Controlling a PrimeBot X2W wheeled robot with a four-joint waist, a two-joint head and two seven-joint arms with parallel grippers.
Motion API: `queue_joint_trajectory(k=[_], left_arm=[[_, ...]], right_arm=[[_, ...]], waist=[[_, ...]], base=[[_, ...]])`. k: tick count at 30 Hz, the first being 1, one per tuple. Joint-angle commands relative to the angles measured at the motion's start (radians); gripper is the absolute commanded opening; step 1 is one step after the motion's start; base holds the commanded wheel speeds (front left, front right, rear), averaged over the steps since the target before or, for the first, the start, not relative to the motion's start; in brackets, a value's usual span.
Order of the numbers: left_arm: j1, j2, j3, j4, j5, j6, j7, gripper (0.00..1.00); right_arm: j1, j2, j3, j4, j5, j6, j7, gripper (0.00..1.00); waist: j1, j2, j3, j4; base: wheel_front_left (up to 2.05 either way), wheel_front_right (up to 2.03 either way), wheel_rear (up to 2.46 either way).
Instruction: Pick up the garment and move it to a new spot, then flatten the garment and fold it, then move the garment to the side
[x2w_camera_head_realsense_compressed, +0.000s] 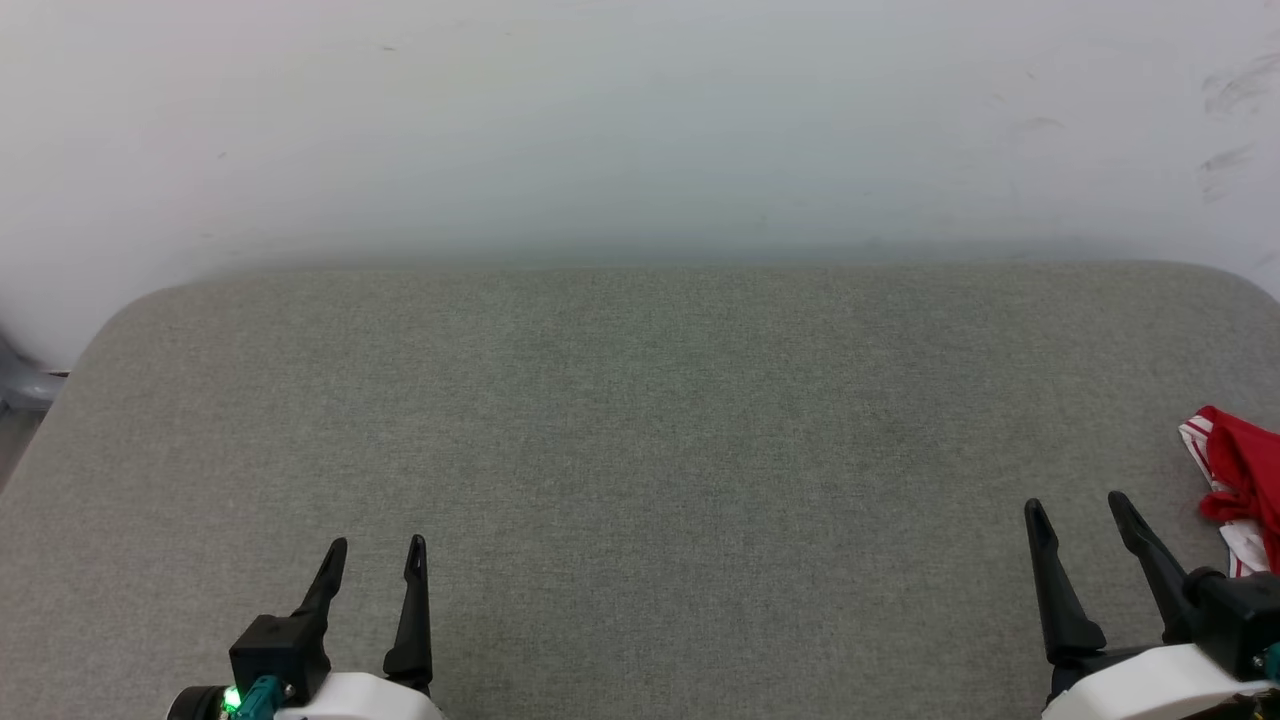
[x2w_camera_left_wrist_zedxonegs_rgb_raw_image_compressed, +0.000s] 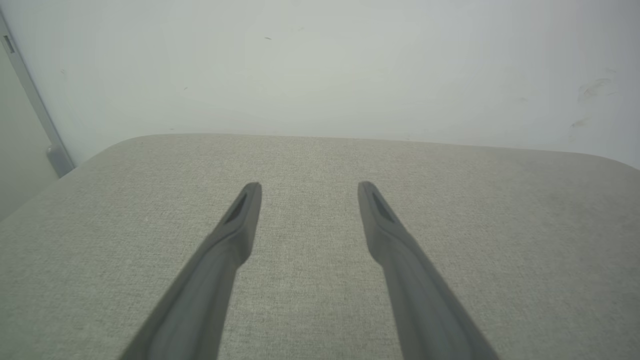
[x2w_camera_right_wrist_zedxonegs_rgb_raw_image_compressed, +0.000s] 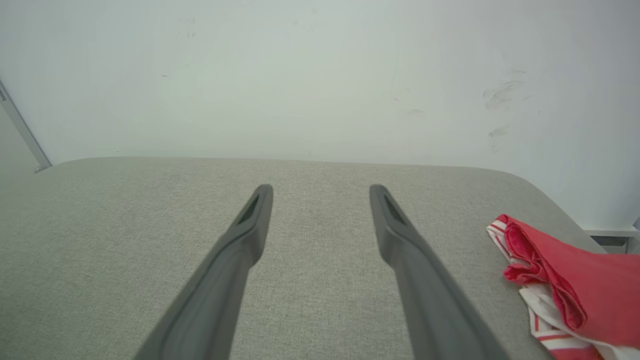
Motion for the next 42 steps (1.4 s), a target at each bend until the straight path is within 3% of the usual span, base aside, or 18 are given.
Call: queue_joint_trajectory(k=[1,4,5,8,29,42], left_arm=[[-0.007,0.007,0.001,0.001,-0.006,0.001,-0.003,1.00],[-0.007,0.008,0.000,0.002,-0.008,0.000,-0.004,1.00],[-0.001,0.003,-0.001,0.001,-0.004,-0.002,0.000,0.00],[0.007,-0.008,-0.002,0.015,-0.018,-0.006,0.004,0.00],[-0.042,-0.057,0.092,0.047,-0.370,-0.084,0.103,0.00],[-0.062,-0.081,0.136,0.057,-0.525,-0.120,0.147,0.00]], right_arm=[[0.006,0.005,0.002,-0.004,-0.003,-0.001,0.000,1.00],[0.008,0.005,0.000,-0.006,-0.005,-0.001,0.000,1.00],[0.000,0.000,-0.001,-0.001,0.000,0.000,0.000,0.00],[0.002,0.000,0.003,0.019,0.013,0.000,-0.001,0.00],[-0.073,-0.016,0.012,0.134,0.452,0.000,0.005,0.00],[-0.106,-0.021,0.013,0.184,0.643,0.000,0.009,0.00]], waist=[[0.0000,0.0000,0.001,0.000],[0.0000,0.0000,0.001,0.001],[0.0000,0.0000,0.001,0.001],[0.0000,0.0000,0.002,0.001],[0.0000,0.0000,0.008,0.000],[0.0000,0.0000,0.012,0.000]], base=[[0.00,0.00,0.00],[0.00,0.00,0.00],[0.00,0.00,0.00],[0.00,0.00,0.00],[0.00,0.00,0.00],[0.00,0.00,0.00]])
